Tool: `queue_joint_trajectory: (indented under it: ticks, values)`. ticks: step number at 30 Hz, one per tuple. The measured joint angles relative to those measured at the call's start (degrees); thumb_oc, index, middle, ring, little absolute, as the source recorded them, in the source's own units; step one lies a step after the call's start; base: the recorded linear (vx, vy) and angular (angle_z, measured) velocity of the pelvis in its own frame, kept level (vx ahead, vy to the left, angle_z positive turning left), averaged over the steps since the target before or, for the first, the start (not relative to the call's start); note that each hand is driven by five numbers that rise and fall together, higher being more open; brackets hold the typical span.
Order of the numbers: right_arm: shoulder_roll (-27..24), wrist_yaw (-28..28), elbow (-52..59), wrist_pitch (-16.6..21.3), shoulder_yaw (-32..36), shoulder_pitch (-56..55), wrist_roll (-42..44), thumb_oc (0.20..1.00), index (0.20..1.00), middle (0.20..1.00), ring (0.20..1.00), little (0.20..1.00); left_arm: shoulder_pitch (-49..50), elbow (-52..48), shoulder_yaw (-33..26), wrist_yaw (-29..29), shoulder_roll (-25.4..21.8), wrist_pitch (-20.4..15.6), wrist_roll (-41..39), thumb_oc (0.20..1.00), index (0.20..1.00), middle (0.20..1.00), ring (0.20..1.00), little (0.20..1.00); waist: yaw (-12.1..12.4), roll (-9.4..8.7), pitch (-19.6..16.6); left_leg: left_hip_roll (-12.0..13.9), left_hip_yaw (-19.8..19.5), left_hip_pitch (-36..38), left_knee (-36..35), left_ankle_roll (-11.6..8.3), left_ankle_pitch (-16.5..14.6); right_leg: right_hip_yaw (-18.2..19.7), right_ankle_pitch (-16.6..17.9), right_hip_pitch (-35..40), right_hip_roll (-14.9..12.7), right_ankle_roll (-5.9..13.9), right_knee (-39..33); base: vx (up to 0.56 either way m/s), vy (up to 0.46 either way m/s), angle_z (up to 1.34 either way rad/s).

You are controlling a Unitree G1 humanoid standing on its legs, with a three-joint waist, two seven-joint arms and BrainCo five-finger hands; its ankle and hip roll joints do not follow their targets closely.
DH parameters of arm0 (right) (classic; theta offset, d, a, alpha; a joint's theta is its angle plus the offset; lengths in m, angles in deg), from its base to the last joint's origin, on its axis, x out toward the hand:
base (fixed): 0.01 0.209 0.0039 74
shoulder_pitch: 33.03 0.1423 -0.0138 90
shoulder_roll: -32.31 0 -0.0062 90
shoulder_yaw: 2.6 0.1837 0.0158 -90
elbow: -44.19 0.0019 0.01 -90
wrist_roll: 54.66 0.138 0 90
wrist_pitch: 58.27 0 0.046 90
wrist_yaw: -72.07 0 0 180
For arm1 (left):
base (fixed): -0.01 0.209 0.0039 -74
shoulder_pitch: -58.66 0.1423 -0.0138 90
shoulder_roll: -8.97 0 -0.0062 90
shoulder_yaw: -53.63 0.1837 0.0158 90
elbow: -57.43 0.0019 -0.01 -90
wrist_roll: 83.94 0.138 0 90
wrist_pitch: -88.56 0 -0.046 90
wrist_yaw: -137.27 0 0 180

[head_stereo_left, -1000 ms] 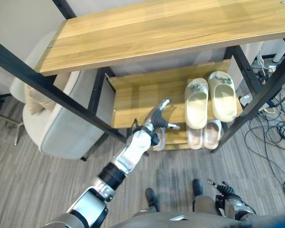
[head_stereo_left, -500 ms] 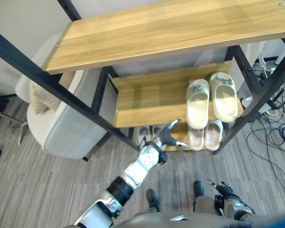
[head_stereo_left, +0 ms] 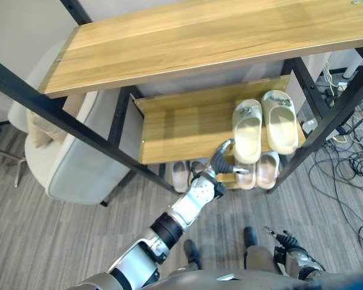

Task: Arrange the slippers neatly on the shoe rack.

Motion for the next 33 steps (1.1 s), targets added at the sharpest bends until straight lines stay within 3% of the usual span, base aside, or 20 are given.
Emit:
queue_joint_trajectory:
  ticks: [20,23,33]
  values:
    - [0.13,0.62,0.20,-0.10,0.00,0.28,-0.01,1.000,1.000,1.000,1.000,1.000,-0.01,-0.02,0.48,-1.38,3.50,0.00,-12.26,1.000,1.000,1.000,1.000,1.000,-0.10,-0.94,1.15,-0.09,0.08,-0.33,-0.01,0.02,-0.04,0.18,-0.90,-1.02,-0.08,-0.04,1.17,0.00,0.000,0.00]
    - [0.37,1.17,0.21,-0.61,-1.19,1.57,-0.05,1.000,1.000,1.000,1.000,1.000,-4.96,2.24,1.36,-4.07,7.16,0.10,-15.08,1.000,1.000,1.000,1.000,1.000,-0.69,-1.28,2.00,-0.20,0.68,-0.48,-0.01,0.17,-0.19,1.24,-1.30,-2.12,-0.17,0.00,2.25,0.00,-0.008,-0.08]
    - [0.63,1.60,-0.05,-1.25,-1.24,2.02,-0.05,1.000,1.000,1.000,1.000,1.000,-6.67,7.30,0.48,-7.11,6.88,-2.09,-12.06,1.000,1.000,1.000,1.000,1.000,-1.41,-1.08,2.39,-0.15,0.90,-0.34,0.00,0.06,-0.12,1.35,-1.29,-2.01,-0.02,0.00,2.30,0.00,-0.004,-0.02]
